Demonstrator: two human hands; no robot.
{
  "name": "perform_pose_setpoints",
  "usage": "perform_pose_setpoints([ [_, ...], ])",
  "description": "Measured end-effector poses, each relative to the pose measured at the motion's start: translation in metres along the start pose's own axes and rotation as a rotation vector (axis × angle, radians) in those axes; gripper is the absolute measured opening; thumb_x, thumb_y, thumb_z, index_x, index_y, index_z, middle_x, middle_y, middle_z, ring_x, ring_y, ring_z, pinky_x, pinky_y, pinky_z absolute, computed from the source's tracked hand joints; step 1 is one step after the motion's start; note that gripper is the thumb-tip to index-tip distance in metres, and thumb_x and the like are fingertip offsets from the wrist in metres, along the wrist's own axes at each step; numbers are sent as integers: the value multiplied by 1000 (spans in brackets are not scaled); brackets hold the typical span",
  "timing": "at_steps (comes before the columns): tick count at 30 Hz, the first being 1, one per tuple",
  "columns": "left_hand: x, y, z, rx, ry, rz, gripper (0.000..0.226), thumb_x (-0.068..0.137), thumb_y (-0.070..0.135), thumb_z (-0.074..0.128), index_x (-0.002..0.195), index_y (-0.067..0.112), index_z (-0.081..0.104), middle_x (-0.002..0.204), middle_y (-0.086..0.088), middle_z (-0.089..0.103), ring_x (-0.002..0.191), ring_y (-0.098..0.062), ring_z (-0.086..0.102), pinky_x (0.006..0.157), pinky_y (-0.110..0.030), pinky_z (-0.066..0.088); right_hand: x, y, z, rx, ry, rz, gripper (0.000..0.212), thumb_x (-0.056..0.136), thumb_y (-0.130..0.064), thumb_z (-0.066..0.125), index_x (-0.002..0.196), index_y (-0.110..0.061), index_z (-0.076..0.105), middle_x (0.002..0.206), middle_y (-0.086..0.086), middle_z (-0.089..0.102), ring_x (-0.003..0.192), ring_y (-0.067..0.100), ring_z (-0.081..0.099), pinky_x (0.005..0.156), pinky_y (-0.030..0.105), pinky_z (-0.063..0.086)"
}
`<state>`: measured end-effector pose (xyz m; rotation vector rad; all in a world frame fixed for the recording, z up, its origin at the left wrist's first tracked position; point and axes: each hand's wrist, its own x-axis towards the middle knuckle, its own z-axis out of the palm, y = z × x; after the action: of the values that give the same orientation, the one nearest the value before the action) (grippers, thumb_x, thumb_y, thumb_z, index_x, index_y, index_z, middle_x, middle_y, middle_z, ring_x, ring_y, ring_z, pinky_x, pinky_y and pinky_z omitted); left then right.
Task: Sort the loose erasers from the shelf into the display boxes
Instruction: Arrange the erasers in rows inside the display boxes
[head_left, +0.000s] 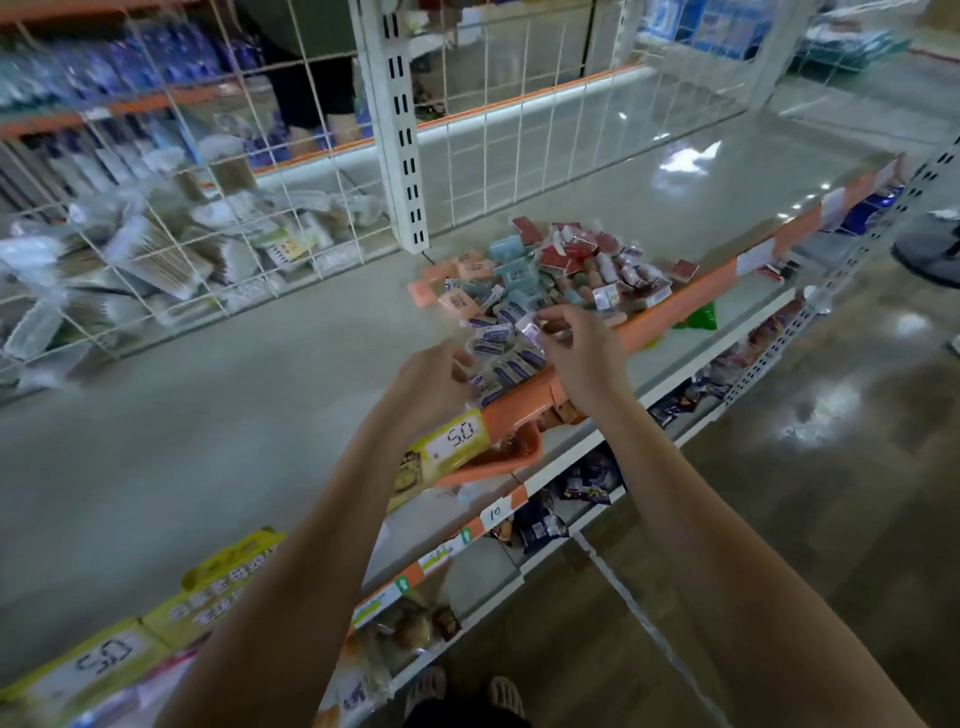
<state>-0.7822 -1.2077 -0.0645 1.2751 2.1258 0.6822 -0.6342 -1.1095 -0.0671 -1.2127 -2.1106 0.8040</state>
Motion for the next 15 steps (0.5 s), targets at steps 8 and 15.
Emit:
perform_pose_setpoints([
  [8,-30,-24,-13,-374,241,-134,19,86,6,59,103,15,59,86,-3,58,70,-18,56,56,-21,43,-16,-31,29,407,-282,45,26,92,-10,57,117,-8,63,97,-2,64,81,11,66,80,33,57],
  [15,-94,-62,-60,-684,403,-243,27,89,0,55,111,15,53,87,-5,55,65,-12,60,54,-18,52,-39,-90,69,716,-571,20,22,92,1,53,105,-11,65,97,5,62,82,15,63,80,30,57],
])
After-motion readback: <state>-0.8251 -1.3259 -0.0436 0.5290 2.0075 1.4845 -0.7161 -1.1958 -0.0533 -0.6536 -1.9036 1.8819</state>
